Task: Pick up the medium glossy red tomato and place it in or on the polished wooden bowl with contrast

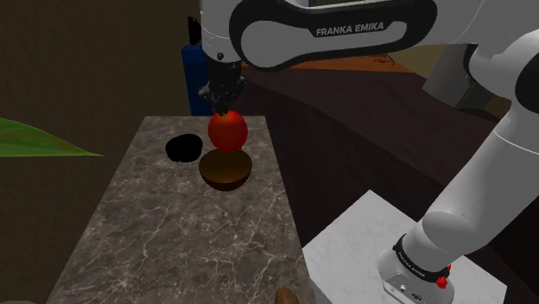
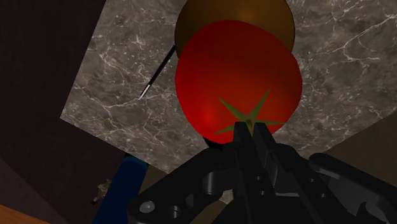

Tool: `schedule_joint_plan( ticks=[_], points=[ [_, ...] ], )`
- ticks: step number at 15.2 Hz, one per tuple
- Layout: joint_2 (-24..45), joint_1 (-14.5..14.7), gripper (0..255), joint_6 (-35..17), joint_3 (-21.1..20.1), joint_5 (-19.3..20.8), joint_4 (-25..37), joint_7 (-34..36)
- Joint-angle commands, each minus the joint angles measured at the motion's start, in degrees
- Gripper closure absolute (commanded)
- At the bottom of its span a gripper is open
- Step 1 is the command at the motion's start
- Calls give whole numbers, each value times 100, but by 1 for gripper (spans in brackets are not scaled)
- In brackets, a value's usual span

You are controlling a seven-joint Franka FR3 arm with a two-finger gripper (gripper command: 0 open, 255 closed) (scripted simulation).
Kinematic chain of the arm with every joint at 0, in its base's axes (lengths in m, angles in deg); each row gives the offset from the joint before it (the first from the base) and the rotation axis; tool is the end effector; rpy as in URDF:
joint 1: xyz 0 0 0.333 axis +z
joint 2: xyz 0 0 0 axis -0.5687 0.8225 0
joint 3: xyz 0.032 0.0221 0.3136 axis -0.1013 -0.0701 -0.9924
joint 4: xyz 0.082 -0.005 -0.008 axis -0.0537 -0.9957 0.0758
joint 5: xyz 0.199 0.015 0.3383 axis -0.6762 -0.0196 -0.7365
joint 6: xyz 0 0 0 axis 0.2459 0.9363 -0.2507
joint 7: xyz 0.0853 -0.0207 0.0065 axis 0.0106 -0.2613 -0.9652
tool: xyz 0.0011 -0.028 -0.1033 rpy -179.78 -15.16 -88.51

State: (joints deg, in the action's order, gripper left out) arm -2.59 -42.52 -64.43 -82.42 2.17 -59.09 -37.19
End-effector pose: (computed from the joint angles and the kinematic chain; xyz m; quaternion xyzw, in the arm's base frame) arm 0.5018 0.3278 0.5767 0.9883 0.0295 0.1433 0.0431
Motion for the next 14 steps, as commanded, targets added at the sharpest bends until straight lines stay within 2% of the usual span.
schedule_joint_plan(
  ticks=[1, 14],
  points=[
    [-18, -16, 255, -175, 10, 2, -185, 28],
    [95, -27, 255, -1089, 48, 222, -1058, 332]
  ],
)
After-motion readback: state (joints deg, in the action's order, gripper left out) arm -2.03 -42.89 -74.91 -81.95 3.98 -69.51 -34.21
